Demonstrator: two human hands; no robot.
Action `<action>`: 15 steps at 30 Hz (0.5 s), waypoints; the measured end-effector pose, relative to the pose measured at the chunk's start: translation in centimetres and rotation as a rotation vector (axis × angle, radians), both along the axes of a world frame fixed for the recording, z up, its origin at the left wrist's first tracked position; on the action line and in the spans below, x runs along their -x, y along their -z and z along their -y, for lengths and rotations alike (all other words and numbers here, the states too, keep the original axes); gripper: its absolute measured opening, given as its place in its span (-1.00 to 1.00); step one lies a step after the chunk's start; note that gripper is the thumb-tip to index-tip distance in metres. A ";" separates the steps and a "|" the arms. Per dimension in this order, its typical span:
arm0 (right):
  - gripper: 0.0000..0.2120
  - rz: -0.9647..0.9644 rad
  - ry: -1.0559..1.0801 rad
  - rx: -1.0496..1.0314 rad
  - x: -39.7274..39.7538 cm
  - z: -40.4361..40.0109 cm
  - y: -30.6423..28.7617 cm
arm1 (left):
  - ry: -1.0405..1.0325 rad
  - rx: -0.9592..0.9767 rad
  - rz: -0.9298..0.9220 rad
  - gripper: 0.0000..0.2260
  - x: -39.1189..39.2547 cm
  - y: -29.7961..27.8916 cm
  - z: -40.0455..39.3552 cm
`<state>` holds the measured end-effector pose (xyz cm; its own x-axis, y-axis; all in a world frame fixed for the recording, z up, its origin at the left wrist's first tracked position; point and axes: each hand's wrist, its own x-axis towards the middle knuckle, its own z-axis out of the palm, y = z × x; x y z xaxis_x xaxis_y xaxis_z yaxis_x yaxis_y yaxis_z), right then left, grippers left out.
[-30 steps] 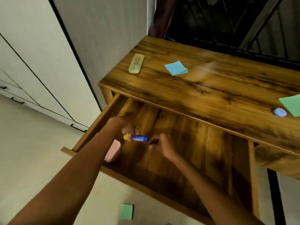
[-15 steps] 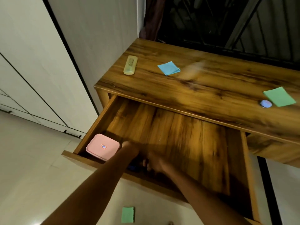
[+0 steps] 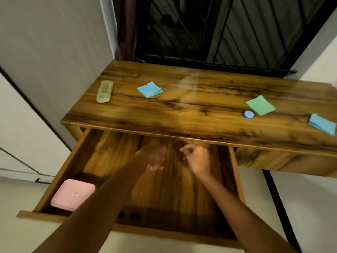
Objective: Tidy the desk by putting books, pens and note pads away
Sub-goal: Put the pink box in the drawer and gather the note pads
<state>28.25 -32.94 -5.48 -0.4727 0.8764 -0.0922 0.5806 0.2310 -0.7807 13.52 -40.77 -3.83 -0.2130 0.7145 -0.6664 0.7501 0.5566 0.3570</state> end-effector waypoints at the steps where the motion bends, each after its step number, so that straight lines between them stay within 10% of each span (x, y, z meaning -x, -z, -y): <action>1: -0.85 -0.050 0.096 -0.099 -1.0 -2.1 -0.9 | -0.050 -0.169 0.035 -0.87 -1.0 -1.1 -1.5; 5: -0.74 -0.012 0.281 -0.357 -5.0 -10.5 -3.7 | -0.192 -0.612 0.201 -0.90 -5.0 -3.5 -9.1; 15: -0.31 0.100 -0.001 -0.108 -11.7 -24.4 -3.8 | -0.160 -0.764 0.096 -0.34 -15.0 -1.7 -27.7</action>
